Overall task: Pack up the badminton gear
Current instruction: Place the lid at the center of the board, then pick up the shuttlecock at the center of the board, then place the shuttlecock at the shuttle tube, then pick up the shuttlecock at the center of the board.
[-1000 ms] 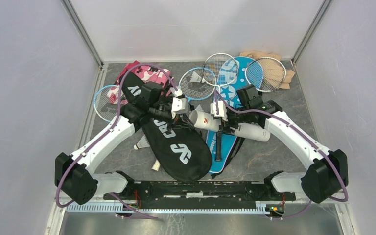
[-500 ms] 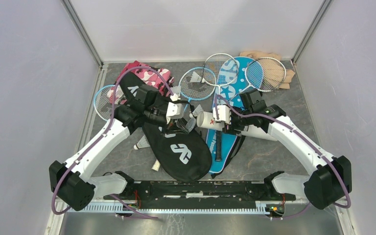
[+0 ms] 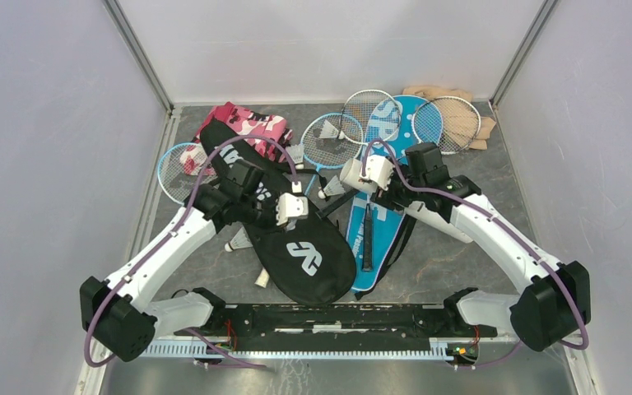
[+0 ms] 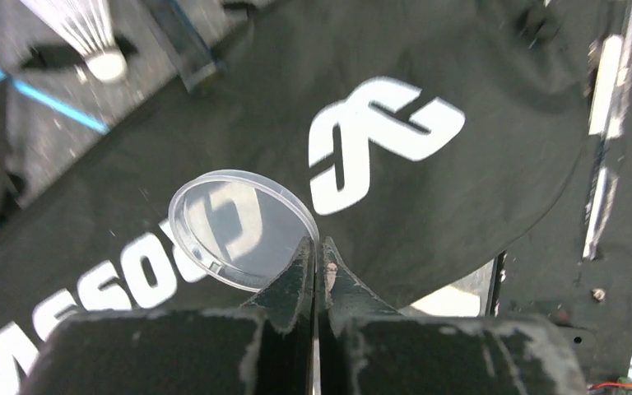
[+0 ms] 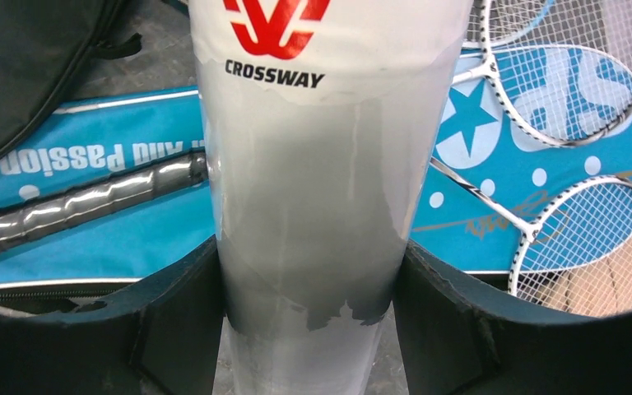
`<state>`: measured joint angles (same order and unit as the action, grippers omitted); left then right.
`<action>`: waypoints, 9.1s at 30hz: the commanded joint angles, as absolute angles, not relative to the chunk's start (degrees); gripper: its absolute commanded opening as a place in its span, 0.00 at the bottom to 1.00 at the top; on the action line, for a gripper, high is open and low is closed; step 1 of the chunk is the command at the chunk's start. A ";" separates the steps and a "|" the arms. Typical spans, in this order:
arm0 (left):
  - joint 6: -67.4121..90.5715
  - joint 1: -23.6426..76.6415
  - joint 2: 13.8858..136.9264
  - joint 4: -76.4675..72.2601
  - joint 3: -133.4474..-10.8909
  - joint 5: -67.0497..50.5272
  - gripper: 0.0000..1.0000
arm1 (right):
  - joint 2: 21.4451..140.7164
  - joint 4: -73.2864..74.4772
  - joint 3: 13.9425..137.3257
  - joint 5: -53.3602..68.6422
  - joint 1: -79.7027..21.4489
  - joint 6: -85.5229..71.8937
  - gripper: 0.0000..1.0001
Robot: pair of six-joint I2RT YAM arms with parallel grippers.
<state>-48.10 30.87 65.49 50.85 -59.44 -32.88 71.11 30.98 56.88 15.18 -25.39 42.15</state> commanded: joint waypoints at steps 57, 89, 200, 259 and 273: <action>-38.41 16.12 110.40 54.09 -105.71 -30.43 0.62 | 72.97 23.44 56.39 18.27 -19.11 34.52 0.09; -41.85 13.80 138.14 52.91 -129.02 -34.28 0.67 | 73.69 27.95 54.84 28.12 -19.16 39.81 0.12; -21.76 21.03 77.10 40.44 -81.23 -37.68 0.99 | 72.95 27.76 56.99 25.08 -20.91 37.58 0.12; -84.75 19.33 83.03 70.00 -55.12 -3.54 0.37 | 74.11 26.61 52.12 28.65 -19.55 39.03 0.13; -77.13 19.34 83.27 76.11 -56.53 -1.05 0.13 | 74.01 26.81 52.47 28.66 -19.57 39.05 0.13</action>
